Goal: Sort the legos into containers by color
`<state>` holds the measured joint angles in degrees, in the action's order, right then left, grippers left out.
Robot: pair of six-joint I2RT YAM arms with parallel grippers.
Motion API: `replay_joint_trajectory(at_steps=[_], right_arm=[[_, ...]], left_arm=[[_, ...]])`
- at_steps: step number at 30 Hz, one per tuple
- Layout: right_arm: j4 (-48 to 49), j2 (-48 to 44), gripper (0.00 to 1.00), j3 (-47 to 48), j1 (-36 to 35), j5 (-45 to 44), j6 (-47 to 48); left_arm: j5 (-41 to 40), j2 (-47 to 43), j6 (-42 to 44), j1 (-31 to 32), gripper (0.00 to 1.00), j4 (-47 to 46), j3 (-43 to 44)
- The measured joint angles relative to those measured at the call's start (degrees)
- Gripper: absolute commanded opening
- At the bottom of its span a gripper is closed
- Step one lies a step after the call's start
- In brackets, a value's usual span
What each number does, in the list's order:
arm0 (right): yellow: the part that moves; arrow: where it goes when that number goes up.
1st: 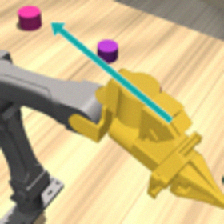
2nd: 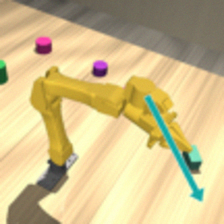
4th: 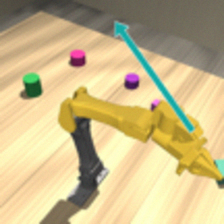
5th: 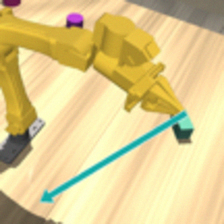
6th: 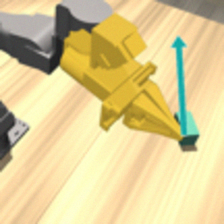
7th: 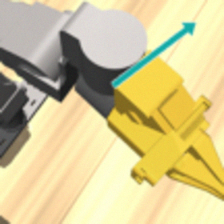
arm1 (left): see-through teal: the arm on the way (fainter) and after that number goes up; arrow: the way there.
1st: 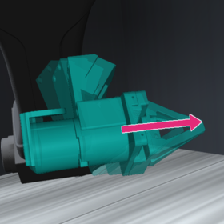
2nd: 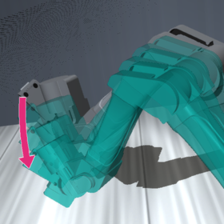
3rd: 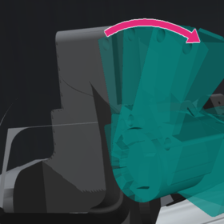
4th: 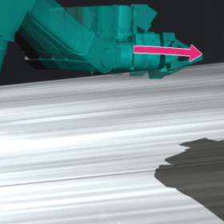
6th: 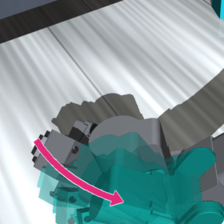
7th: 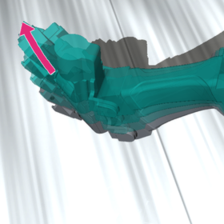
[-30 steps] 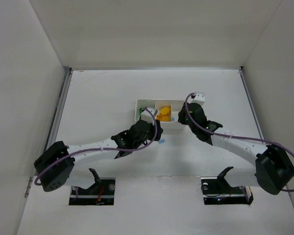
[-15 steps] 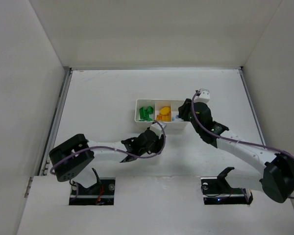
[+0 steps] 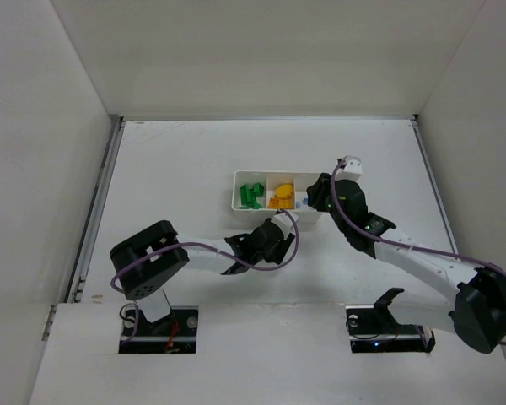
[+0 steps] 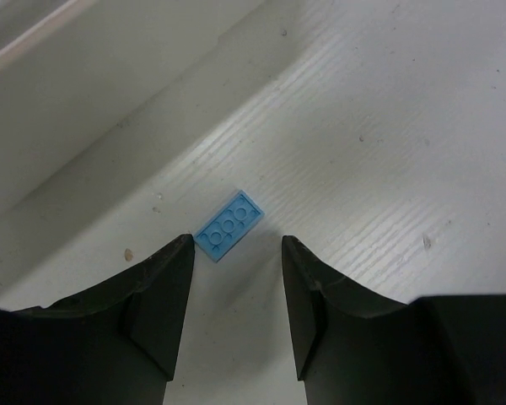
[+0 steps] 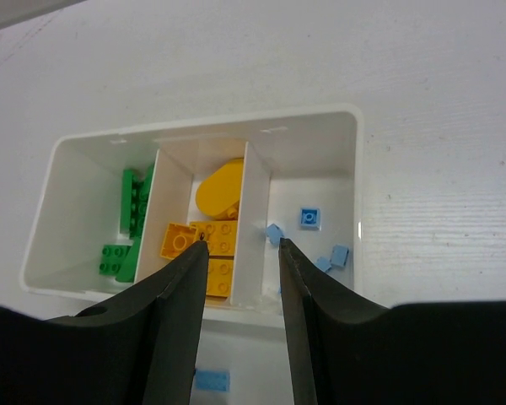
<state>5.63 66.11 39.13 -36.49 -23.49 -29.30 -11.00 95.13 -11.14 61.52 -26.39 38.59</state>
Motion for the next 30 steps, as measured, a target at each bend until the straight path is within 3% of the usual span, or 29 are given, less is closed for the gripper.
replay_joint_trajectory(at_steps=[13,30], right_arm=[[0.98,-0.09,0.45,-0.50,0.00,0.35,0.02],[1.27,-0.09,0.45,-0.63,0.00,0.50,0.00]], left_arm=[[-5.33,1.31,3.67,0.94,0.45,0.57,1.25],[-6.10,4.37,6.10,2.27,0.28,-0.90,3.91]])
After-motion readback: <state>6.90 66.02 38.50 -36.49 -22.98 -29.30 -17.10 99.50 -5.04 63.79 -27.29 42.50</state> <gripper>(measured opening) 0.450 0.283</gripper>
